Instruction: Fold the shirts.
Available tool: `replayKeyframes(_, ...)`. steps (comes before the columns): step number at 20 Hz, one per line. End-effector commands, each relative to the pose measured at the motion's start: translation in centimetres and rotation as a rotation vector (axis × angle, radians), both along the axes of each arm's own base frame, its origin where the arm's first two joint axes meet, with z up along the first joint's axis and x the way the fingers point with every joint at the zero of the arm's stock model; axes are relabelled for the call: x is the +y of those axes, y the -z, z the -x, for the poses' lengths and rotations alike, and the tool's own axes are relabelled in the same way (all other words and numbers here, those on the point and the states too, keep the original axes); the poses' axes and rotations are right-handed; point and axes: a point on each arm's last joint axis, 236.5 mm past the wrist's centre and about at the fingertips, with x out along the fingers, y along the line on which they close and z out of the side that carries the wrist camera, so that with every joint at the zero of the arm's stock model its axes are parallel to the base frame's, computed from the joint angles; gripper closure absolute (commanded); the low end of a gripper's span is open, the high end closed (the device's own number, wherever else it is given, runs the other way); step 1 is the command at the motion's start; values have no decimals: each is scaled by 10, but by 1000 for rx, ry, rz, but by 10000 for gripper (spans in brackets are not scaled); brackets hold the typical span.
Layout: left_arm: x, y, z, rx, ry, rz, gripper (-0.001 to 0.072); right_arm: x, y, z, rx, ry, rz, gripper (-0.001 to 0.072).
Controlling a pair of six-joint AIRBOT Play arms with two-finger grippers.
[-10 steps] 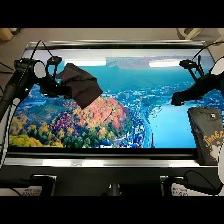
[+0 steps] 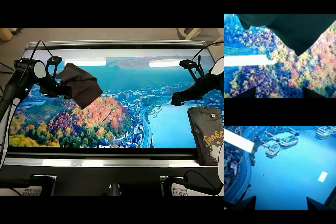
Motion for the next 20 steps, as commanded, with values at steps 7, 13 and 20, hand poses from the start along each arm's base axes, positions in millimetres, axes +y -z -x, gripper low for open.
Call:
replayKeyframes(7, -4, -2, -12, -51, 3, 13, -13, 0, 0, 0, -1, 0, 0, 30)
replayKeyframes(13, -29, -31, -70, -327, 16, 121, -13, -1, -2, -8, -34, 5, 4, 30)
replayKeyframes(20, 64, 48, -78, -108, -343, 52, 40, -4, -5, -22, -93, 16, 11, 45)
